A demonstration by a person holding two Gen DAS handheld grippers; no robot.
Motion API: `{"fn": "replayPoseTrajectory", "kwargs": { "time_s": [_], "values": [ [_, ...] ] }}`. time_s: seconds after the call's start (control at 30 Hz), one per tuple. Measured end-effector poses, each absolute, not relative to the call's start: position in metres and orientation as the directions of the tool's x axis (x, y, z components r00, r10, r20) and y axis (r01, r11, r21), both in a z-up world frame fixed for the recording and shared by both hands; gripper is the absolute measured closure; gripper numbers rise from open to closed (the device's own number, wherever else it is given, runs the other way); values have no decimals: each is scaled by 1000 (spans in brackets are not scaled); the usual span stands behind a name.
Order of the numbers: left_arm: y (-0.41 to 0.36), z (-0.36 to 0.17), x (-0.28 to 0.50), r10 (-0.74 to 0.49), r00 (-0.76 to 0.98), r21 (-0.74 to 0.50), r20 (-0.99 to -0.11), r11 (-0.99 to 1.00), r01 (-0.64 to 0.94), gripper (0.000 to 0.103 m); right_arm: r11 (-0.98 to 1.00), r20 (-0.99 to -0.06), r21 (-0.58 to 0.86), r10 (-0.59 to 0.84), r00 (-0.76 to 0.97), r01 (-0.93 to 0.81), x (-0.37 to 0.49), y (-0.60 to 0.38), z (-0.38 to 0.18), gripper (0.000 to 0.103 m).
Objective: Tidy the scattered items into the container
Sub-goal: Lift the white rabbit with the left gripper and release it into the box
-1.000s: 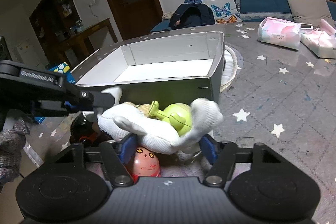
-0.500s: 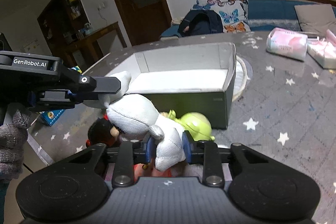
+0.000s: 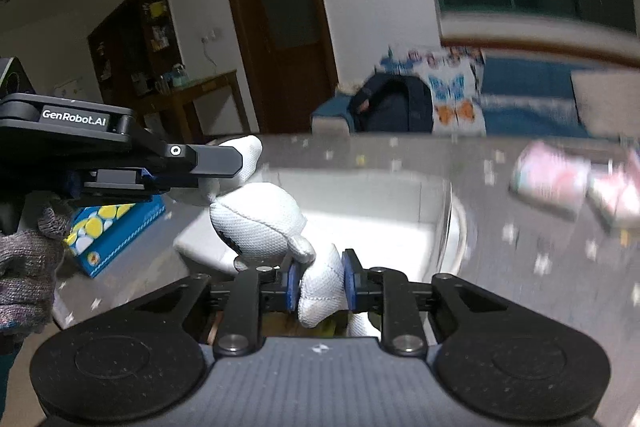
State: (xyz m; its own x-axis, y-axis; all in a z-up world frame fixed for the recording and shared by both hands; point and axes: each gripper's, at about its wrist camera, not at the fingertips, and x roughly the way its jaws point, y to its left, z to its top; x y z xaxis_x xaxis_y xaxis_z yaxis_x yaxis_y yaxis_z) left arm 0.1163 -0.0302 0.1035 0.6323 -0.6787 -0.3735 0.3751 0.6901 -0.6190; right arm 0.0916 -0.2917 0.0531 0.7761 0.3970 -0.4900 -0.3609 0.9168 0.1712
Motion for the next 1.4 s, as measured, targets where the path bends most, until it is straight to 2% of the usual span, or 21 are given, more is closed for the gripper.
{"fn": "replayPoseTrajectory", "kwargs": {
  "time_s": [0.2,0.53,0.73,0.8,0.87,0.97,1.1,1.17,1.27,1.4],
  "values": [
    [-32,106,161,-619,687,-588,-381,735,337,91,912,-502,35,369,782,-409,144,-271,70,82],
    [-31,48,242,-498,669,-522,-552,832,189,90,884,-659,-49,321,680,-465,234,-236,10,82],
    [-31,25,254,-411,673,-452,-615,883,127,86,900,-687,-57,278,671,-431,260,-234,-12,77],
    [-28,22,251,-402,669,-446,-625,887,117,84,903,-682,-47,284,674,-427,257,-237,-13,72],
    [-26,21,247,-396,668,-439,-630,891,114,83,905,-672,-51,282,684,-423,252,-240,-10,59],
    [-25,25,237,-387,678,-423,-626,898,122,82,914,-652,-40,283,704,-404,243,-249,-2,56],
    [-27,34,217,-372,695,-395,-616,909,137,79,922,-619,-12,298,727,-388,222,-259,9,47],
    [-28,37,208,-373,697,-392,-613,909,142,79,926,-600,0,301,741,-377,210,-264,13,31],
    [-30,43,194,-386,700,-395,-601,905,160,78,933,-568,17,304,765,-358,189,-271,20,22],
    [-34,53,169,-400,715,-384,-573,902,196,77,934,-535,53,324,780,-352,164,-279,29,17]
  ]
}}
